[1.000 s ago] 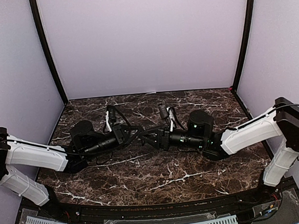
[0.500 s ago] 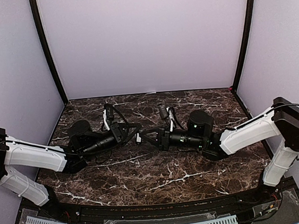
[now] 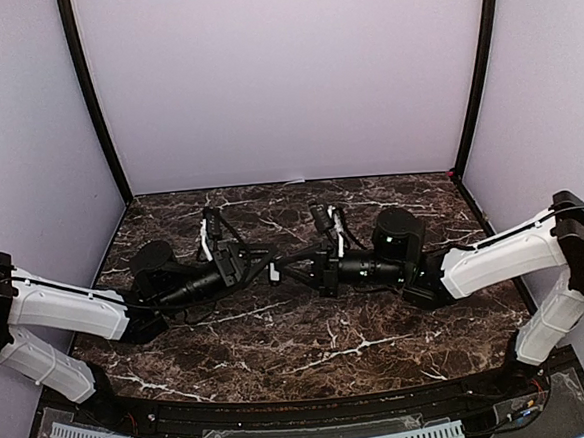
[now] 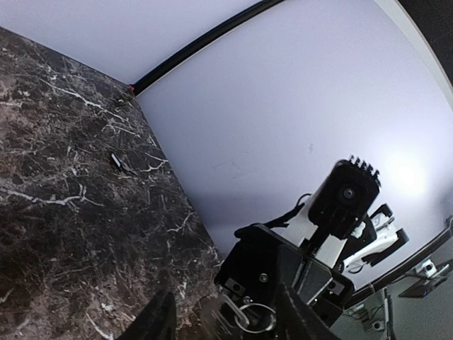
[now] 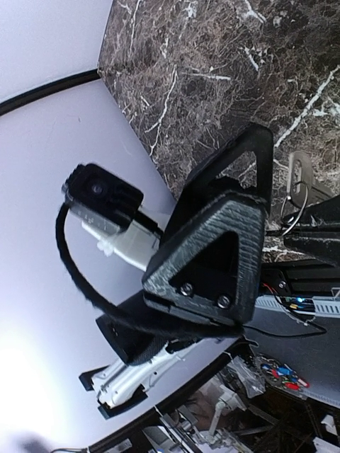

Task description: Remove the keys from the keyring

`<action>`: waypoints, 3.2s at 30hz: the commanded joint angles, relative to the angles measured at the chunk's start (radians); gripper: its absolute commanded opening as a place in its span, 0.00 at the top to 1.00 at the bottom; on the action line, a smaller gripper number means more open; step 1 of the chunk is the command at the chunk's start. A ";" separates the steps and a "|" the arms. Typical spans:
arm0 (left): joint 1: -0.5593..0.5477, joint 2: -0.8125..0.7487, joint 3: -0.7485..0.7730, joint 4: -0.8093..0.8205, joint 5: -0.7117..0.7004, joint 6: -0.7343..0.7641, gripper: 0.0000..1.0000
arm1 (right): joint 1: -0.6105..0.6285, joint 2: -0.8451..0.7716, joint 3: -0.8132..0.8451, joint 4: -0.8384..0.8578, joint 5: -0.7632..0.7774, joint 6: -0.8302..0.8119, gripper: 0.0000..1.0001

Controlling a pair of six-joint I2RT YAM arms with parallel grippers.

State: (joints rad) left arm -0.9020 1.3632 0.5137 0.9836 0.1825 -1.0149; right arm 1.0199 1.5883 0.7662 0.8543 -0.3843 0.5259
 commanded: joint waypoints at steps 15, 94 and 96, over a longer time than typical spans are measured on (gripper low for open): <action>0.002 -0.158 -0.029 -0.106 0.253 0.498 0.26 | -0.108 0.070 0.615 -1.587 -0.543 -0.605 1.00; -0.040 0.074 0.020 0.305 0.510 0.459 0.80 | -0.148 -0.168 0.333 -0.957 -0.657 -0.341 1.00; -0.041 0.078 0.021 0.313 0.517 0.453 0.80 | -0.147 -0.166 0.335 -0.954 -0.656 -0.340 1.00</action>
State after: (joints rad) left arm -0.9371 1.4361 0.5411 1.2324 0.6701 -0.5426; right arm 0.8768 1.4406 1.1053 -0.1486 -1.0256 0.1761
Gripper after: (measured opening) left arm 0.202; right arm 0.007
